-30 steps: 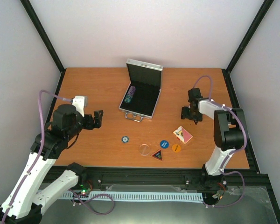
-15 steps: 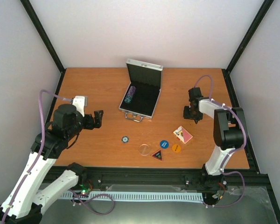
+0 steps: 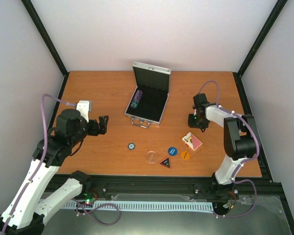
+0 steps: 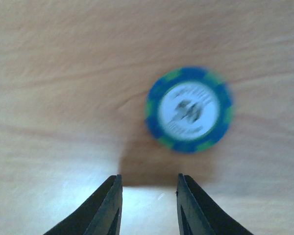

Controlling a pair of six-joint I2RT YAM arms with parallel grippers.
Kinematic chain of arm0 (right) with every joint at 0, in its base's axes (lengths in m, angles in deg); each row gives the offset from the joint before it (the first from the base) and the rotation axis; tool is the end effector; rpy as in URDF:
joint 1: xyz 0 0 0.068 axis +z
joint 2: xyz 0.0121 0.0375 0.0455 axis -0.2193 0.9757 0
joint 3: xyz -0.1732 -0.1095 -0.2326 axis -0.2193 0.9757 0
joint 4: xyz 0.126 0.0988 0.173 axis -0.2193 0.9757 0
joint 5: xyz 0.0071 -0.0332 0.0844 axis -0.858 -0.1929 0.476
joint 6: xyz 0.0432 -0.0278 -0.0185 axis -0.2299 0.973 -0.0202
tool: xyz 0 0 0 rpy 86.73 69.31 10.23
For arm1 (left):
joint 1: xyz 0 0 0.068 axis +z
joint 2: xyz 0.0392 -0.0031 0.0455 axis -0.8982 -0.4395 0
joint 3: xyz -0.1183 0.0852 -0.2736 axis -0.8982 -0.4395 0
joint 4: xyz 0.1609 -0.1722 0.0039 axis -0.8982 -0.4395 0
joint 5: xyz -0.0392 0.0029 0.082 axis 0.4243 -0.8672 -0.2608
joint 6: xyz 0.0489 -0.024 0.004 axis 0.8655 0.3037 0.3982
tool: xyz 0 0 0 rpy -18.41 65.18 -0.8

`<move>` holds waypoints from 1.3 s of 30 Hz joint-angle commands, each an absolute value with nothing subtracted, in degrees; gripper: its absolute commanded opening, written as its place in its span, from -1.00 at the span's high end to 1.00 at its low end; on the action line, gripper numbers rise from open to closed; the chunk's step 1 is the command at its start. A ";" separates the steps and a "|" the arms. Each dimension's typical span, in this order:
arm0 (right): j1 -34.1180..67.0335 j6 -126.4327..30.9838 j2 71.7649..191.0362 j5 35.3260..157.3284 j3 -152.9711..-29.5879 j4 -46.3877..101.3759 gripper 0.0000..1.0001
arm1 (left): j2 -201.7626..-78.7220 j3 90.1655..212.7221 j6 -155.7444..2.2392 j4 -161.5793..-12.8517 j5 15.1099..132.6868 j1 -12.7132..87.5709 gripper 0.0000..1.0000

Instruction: Pack up texas hold em set

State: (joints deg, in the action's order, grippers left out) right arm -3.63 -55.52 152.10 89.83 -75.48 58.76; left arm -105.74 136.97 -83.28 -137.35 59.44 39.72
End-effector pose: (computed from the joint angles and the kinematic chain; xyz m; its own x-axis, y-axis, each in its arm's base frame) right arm 0.3103 0.0501 0.2025 -0.9587 0.1029 -0.2651 0.0820 0.9927 0.0889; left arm 0.0715 -0.0279 0.3744 -0.5500 -0.0915 -0.8301 0.1604 0.9639 -0.2125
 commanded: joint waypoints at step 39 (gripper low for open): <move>-5.59 -52.95 163.45 89.43 -86.82 65.12 -0.69 | -103.16 138.80 -82.63 -139.29 58.09 39.93 -1.00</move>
State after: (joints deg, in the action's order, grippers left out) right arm -4.55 -53.51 161.15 87.56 -87.98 65.84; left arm -103.69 136.97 -83.13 -138.14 59.18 39.72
